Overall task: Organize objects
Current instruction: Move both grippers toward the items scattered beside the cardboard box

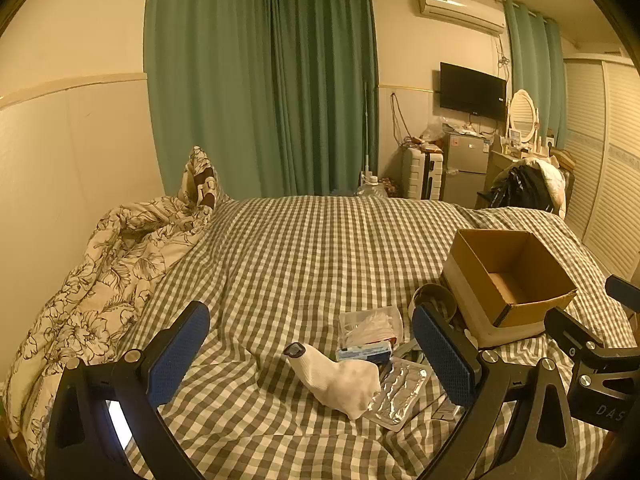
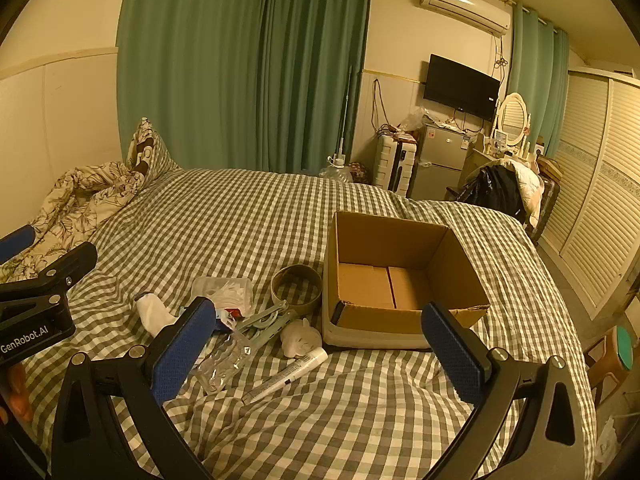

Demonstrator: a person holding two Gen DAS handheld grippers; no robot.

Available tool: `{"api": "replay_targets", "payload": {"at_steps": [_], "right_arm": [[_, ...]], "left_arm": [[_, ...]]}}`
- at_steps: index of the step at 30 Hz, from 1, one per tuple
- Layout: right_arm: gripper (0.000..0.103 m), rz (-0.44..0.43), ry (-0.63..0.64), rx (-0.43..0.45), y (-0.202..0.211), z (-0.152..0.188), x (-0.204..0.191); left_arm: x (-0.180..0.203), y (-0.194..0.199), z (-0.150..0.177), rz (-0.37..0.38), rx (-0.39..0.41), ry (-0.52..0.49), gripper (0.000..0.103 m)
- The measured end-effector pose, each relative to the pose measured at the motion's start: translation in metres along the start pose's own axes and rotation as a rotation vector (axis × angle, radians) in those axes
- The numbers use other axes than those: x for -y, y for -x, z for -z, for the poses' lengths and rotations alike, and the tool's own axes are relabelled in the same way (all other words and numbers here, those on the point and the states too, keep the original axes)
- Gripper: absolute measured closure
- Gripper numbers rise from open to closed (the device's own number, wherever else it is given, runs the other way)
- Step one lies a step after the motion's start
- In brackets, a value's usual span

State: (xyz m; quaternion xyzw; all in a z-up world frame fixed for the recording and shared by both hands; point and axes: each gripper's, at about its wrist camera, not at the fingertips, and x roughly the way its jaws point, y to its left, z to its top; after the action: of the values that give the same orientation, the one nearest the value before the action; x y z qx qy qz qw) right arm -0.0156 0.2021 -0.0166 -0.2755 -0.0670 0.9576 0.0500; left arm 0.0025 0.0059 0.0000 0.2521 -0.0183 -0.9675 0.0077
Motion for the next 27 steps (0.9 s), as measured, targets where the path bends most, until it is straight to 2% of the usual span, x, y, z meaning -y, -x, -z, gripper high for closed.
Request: {"api": "replay_targets", "payload": {"at_steps": [27], "right_arm": [[0.0, -0.005, -0.002, -0.012, -0.0012, 0.0019, -0.0004]], "left_arm": [[0.002, -0.0033, 0.0004, 0.013, -0.017, -0.001, 0.0]]}}
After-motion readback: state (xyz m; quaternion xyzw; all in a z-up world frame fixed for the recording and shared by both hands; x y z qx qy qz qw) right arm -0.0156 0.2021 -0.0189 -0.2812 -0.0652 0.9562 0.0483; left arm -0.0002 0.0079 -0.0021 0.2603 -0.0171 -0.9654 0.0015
